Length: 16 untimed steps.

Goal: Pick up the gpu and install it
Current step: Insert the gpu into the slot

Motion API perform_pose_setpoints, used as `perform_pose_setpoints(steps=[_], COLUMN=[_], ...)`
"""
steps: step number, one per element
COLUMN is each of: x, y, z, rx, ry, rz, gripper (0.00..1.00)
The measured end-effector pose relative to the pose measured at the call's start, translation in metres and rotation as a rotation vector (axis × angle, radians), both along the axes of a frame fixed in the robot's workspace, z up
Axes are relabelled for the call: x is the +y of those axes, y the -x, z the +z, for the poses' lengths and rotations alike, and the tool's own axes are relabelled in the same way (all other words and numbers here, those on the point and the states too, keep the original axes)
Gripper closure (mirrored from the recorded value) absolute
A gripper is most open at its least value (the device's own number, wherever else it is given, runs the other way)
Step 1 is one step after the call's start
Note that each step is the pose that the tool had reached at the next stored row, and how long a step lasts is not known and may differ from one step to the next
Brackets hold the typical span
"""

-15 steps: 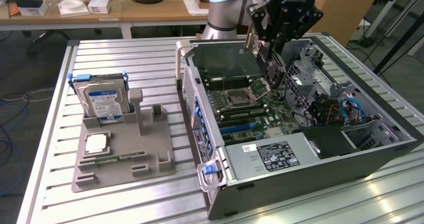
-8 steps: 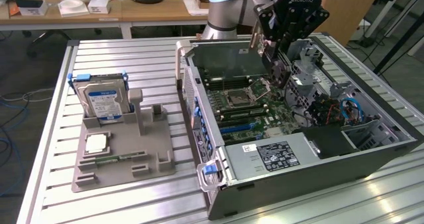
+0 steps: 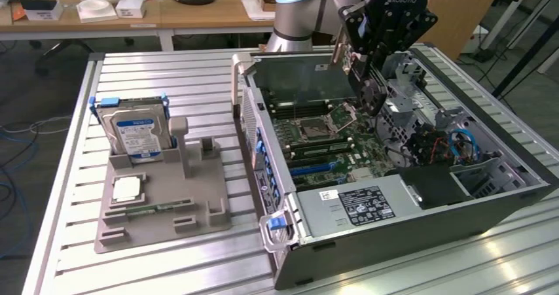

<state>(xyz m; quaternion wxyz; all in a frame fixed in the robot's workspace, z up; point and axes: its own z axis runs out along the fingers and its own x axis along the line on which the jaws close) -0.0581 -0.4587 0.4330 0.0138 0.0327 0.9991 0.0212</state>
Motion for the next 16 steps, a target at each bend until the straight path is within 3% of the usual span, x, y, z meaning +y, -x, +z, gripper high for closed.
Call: perform_pose_setpoints(steps=[16], x=[0.0000], y=[0.0000], z=[-0.0001], rx=[0.0000], ry=[0.0000], rz=[0.023], gripper=[0.74])
